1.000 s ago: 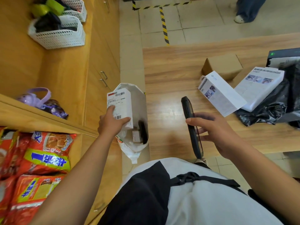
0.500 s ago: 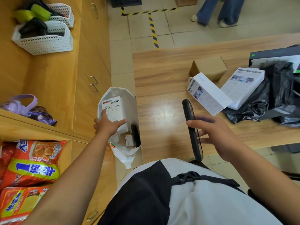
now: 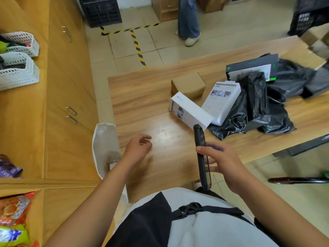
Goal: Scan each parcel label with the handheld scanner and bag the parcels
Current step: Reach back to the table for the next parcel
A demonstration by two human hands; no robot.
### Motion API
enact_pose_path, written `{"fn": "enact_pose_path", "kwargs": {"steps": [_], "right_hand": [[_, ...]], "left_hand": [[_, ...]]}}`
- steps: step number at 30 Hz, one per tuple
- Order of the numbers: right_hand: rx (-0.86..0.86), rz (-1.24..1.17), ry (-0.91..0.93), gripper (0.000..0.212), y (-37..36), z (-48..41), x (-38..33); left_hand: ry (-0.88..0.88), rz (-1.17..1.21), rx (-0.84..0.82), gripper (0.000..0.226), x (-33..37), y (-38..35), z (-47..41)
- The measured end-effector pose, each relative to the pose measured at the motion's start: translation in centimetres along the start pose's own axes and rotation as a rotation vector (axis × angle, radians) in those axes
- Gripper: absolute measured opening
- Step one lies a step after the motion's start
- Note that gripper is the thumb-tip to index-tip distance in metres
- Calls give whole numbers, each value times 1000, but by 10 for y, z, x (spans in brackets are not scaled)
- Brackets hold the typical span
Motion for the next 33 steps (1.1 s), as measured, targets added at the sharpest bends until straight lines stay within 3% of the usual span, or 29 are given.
{"fn": "enact_pose_path", "kwargs": {"steps": [4,7,12,17,20,28,33], "right_hand": [[52,-47,-21,28,39,-3,5],[58,-70,-38,40,66,-6,5],[38,-100,-22,67,105,-14,1],[-12,-115,-29,32,137,-27,1],[-21,-97,-20,26,158,-35,1],[-116,-21,31,25,184,-60,-17],[-222,47,32,58,168,-72,-28]], "left_hand": [[-24,1,-81,18,39,-51,-6],[-20,-2,-56,22,73,-84,-13],[146,140,59,62,116,-125,-36],[341,234,275,98,142,-162,-56],[405,191,365,108,148,-179,-58],[308,171,500,71,133,-172,-34],[329,310,492,50,112,-145,3]]}}
Point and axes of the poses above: each hand's wrist, its own z-axis away from the middle knuckle, its own y-axis out of the back of the hand, x = y × z, the point moved 3 cm from there along -z, towards the middle knuckle, and after that the axes turned 9 degrees about -y, right-handed, at the moved point
